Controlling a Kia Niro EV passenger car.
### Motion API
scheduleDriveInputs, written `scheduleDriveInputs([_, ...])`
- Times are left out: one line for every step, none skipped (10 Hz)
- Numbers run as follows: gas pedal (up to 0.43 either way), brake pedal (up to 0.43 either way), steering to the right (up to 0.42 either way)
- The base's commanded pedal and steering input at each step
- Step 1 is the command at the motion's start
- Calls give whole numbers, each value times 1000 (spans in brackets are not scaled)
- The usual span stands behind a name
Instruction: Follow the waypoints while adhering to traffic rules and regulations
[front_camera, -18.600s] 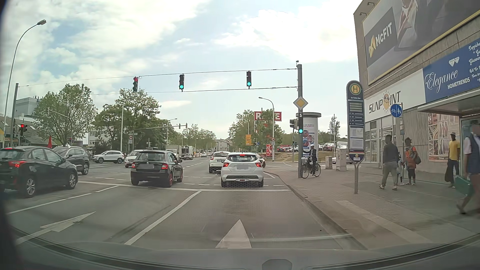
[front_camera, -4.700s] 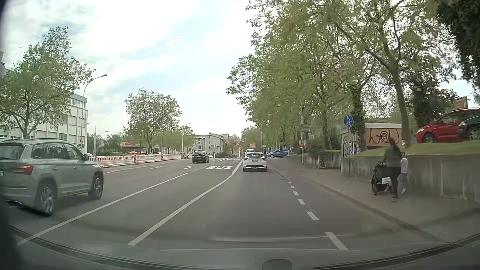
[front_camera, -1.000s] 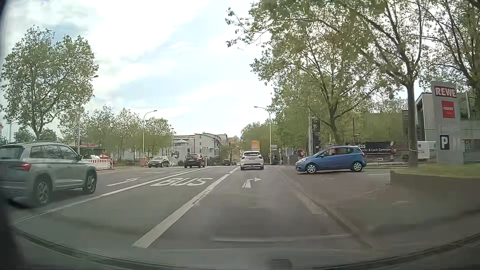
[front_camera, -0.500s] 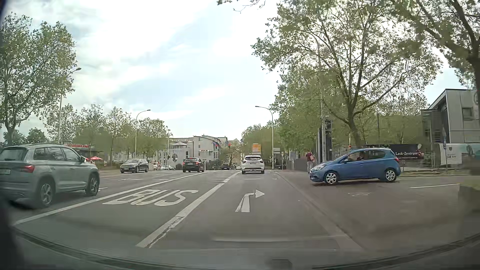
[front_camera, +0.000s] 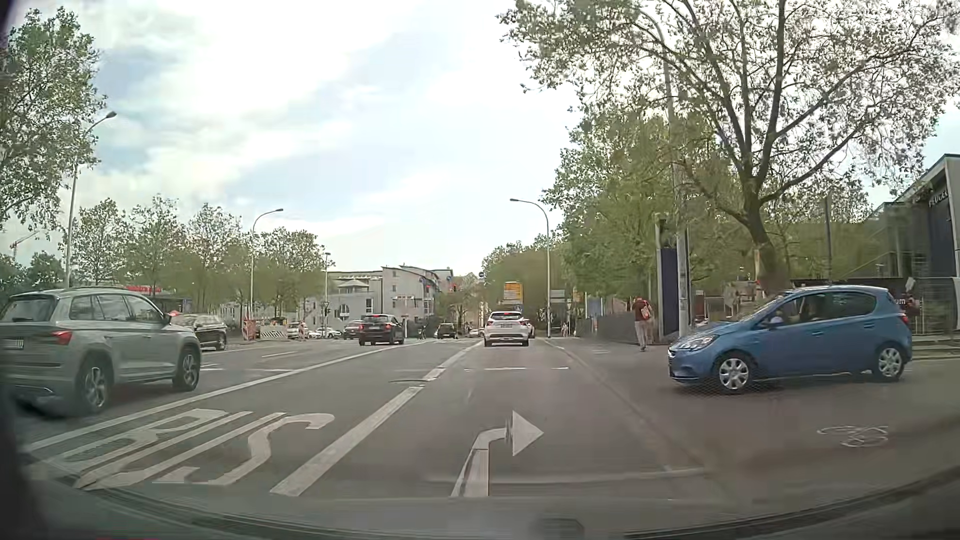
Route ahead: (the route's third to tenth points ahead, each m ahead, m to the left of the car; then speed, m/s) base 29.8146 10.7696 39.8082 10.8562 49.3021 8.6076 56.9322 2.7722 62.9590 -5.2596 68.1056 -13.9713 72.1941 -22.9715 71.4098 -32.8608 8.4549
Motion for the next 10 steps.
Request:
scheduleDriveInputs([28, 18, 5])
scheduleDriveInputs([28, 18, 5])
scheduleDriveInputs([28, 18, 5])
scheduleDriveInputs([39, 18, 5])
scheduleDriveInputs([39, 18, 5])
scheduleDriveInputs([39, 18, 5])
scheduleDriveInputs([39, 18, 5])
scheduleDriveInputs([39, 18, 5])
scheduleDriveInputs([39, 18, 5])
scheduleDriveInputs([39, 18, 5])
